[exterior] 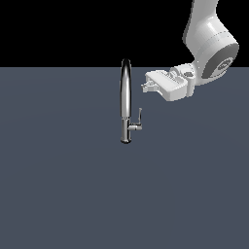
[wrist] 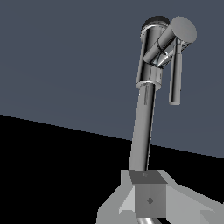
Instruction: Turn on the faucet by rotating a designated handle.
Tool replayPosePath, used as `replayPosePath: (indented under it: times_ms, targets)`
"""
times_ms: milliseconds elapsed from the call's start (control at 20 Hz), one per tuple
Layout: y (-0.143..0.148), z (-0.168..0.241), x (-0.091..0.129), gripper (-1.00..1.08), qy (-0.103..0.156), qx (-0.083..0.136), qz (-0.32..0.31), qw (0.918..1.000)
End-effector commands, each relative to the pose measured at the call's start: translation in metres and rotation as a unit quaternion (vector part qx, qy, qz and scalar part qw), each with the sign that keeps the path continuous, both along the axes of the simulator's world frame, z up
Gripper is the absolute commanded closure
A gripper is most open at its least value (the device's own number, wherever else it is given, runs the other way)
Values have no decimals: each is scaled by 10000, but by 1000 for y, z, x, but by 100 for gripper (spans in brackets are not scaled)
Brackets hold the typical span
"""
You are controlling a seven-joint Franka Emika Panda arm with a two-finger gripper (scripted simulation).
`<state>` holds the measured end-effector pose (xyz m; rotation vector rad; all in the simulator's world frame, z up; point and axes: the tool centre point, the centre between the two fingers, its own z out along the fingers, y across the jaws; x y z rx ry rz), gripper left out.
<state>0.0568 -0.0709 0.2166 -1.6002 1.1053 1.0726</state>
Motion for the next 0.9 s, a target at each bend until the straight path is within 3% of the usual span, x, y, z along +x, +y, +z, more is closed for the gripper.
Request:
replayPosePath:
  times_ms: [0,450,850]
  targets:
    - [1,-21,5,108,250,271,-256,9990]
    - [9,-76,12,108,875,928,-892,9878]
    - [12,-89,13,108,1023,1085,-1044,9833]
